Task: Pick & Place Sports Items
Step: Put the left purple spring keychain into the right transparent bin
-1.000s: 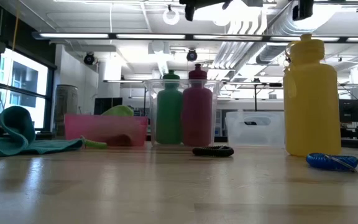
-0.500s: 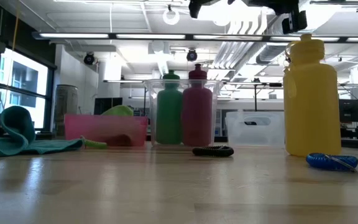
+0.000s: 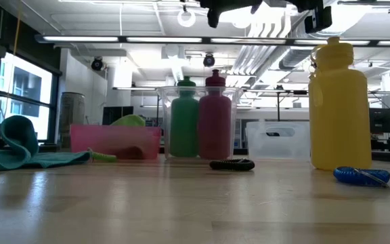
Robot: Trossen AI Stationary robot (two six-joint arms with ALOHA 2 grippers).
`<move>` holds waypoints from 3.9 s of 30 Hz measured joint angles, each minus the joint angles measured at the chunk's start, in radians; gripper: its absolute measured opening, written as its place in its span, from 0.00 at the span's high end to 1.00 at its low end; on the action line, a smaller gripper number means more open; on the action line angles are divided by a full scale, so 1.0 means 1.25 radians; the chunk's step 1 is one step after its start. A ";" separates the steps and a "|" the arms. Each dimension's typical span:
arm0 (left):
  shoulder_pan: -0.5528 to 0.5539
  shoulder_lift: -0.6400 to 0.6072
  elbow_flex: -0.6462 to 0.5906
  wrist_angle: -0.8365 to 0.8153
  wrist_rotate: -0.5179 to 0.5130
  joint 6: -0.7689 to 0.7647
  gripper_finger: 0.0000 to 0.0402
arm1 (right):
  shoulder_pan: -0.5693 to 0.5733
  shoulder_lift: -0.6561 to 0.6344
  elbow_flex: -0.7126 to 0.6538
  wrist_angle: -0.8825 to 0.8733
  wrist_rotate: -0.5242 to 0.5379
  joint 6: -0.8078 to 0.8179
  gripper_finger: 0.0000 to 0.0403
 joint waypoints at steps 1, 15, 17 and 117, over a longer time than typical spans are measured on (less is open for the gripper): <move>-0.001 0.001 0.000 0.005 0.000 -0.003 0.99 | 0.004 0.000 0.000 -0.002 0.006 0.000 0.66; -0.015 0.001 0.000 0.031 0.014 -0.006 0.99 | 0.022 0.050 0.000 -0.008 0.022 0.003 0.68; -0.020 0.001 0.000 0.030 0.014 -0.006 0.99 | 0.022 0.052 0.000 -0.007 0.022 0.003 0.70; -0.063 -0.230 0.000 -0.231 0.046 -0.330 0.46 | -0.464 0.275 -0.001 -0.304 0.009 -0.925 0.91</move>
